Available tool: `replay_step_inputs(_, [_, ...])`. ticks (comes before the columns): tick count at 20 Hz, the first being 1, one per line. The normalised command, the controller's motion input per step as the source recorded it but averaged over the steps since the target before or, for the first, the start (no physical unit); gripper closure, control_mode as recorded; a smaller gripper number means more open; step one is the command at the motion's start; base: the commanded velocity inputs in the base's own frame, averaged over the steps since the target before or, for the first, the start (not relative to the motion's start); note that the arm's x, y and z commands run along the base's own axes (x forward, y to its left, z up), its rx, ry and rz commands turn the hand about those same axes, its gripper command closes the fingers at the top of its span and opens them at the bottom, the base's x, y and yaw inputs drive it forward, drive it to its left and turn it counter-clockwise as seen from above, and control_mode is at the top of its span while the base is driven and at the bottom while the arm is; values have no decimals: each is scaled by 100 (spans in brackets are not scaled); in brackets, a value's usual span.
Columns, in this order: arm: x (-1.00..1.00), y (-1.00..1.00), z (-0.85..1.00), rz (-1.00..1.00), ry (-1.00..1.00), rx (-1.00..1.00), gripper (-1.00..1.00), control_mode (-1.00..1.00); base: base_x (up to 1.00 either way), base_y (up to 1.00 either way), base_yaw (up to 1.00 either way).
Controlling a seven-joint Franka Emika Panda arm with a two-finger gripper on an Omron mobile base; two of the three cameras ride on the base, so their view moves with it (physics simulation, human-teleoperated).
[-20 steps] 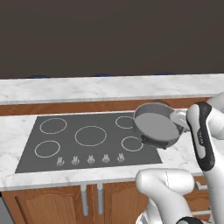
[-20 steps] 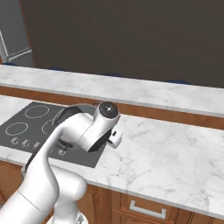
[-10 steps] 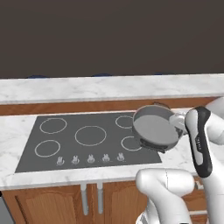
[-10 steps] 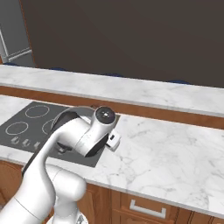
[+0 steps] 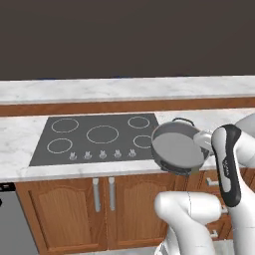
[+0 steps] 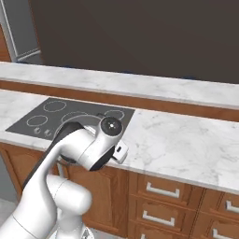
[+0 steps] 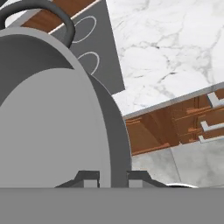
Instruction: Move the pot and pan from the stove into the sink.
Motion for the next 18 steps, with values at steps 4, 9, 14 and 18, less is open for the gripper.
replay_step_inputs(4, [0,0,0,0,0,0,100,100,-22,0,1])
replay_step_inputs(9, [0,0,0,0,0,0,100,100,-4,-12,-15])
replay_step_inputs(14, [0,0,0,0,0,0,100,100,-1,-14,-40])
replay_step_inputs(18, [0,0,0,0,0,0,100,100,0,-8,-45])
